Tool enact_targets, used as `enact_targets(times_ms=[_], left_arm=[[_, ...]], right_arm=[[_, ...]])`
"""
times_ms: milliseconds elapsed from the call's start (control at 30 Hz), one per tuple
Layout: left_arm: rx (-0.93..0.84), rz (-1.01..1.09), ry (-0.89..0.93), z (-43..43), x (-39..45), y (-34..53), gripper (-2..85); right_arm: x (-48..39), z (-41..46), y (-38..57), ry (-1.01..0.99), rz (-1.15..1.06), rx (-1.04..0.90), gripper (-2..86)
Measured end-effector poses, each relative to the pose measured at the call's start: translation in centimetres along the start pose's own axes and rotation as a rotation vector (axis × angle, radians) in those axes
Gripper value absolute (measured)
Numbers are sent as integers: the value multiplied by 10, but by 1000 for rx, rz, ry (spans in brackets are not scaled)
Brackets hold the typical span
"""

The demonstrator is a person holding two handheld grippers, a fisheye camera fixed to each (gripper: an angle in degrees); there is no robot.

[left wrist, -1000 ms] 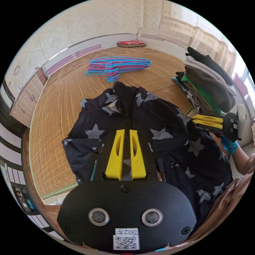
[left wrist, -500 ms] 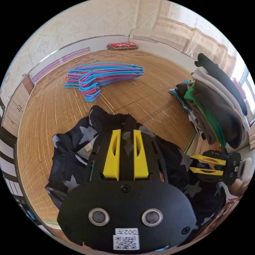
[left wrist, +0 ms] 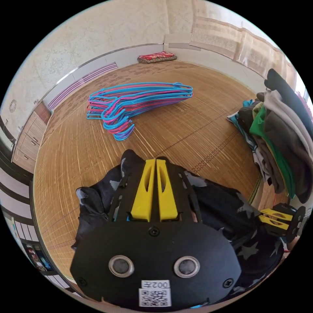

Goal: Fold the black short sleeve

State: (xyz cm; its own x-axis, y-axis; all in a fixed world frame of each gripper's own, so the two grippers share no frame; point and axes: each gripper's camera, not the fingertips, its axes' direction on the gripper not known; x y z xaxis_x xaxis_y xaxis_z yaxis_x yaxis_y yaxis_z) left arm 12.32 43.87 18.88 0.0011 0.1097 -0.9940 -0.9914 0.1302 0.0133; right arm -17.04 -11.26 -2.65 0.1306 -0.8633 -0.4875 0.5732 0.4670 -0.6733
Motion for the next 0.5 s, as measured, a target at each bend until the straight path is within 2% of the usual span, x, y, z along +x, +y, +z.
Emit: enact_targets(times_ms=[200,400,500], left_arm=[[-60,21,38,8,-2,-4,-8],[-55,27,106,0,-1,6,23],[-73,27,106,3,-1,13,26]], right_arm=[[6,-1,-8,-47,-18,-29,26],[17,-15,-21,-70,-6,22,47],[23,-6,-33,-119,-1,-26,71]])
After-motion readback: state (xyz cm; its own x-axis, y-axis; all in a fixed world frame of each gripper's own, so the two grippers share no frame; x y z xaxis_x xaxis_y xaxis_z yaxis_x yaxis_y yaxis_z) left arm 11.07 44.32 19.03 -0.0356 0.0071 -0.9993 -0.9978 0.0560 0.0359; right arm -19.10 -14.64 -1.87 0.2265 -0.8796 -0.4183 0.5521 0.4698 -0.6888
